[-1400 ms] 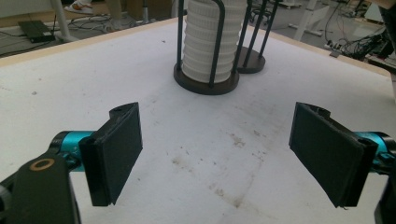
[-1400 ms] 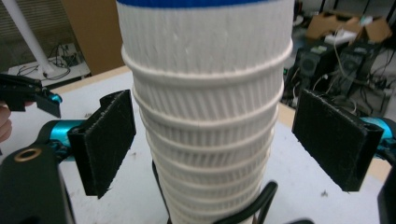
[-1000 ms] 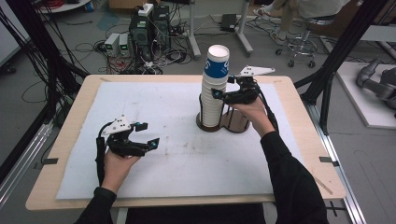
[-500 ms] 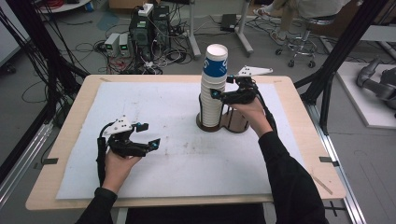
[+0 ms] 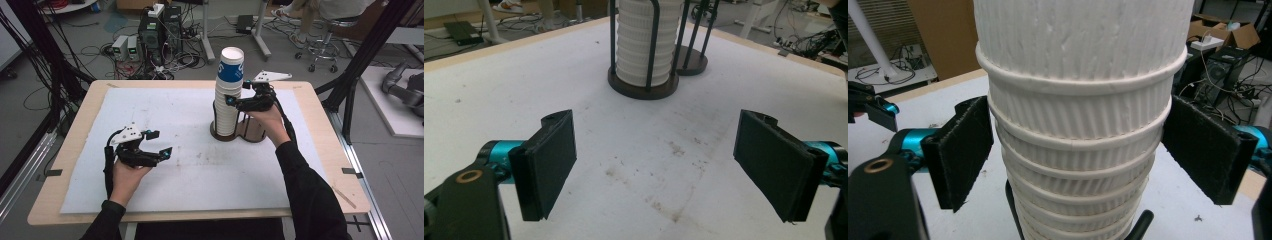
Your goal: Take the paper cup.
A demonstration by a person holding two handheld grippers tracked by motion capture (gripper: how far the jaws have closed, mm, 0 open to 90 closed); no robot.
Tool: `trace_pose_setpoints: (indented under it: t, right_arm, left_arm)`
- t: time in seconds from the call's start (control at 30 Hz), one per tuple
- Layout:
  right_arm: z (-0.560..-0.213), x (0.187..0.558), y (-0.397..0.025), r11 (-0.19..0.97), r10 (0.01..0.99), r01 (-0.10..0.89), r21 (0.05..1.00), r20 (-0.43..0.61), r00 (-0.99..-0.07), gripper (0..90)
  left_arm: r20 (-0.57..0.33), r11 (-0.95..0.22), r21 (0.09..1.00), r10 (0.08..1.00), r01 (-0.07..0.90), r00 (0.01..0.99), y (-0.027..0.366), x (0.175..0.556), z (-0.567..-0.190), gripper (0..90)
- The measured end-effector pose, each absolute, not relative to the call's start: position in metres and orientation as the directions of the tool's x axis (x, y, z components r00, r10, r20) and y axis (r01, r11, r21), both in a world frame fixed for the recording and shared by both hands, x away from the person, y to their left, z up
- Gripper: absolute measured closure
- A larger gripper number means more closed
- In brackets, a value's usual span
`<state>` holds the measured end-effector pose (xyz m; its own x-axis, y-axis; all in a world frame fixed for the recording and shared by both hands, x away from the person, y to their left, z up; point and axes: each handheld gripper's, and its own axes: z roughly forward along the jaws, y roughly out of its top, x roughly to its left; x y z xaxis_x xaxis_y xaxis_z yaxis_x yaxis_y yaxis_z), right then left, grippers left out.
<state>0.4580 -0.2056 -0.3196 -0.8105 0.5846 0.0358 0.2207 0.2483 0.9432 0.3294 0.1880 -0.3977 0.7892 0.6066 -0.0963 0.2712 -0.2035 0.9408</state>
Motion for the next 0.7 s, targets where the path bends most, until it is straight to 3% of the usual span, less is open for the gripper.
trace_pose_setpoints:
  t: [0.47,0.7]
  right_arm:
    - [-0.320,0.457,-0.206,0.250,0.586,0.214,0.944,0.028,-0.810,14.1]
    - [-0.320,0.457,-0.207,0.249,0.587,0.215,0.944,0.029,-0.809,14.2]
  left_arm:
    - [-0.153,-0.117,0.960,0.542,0.255,0.826,0.164,0.350,-0.350,17.3]
    - [-0.108,-0.140,0.966,0.538,0.215,0.836,0.145,0.365,-0.321,17.2]
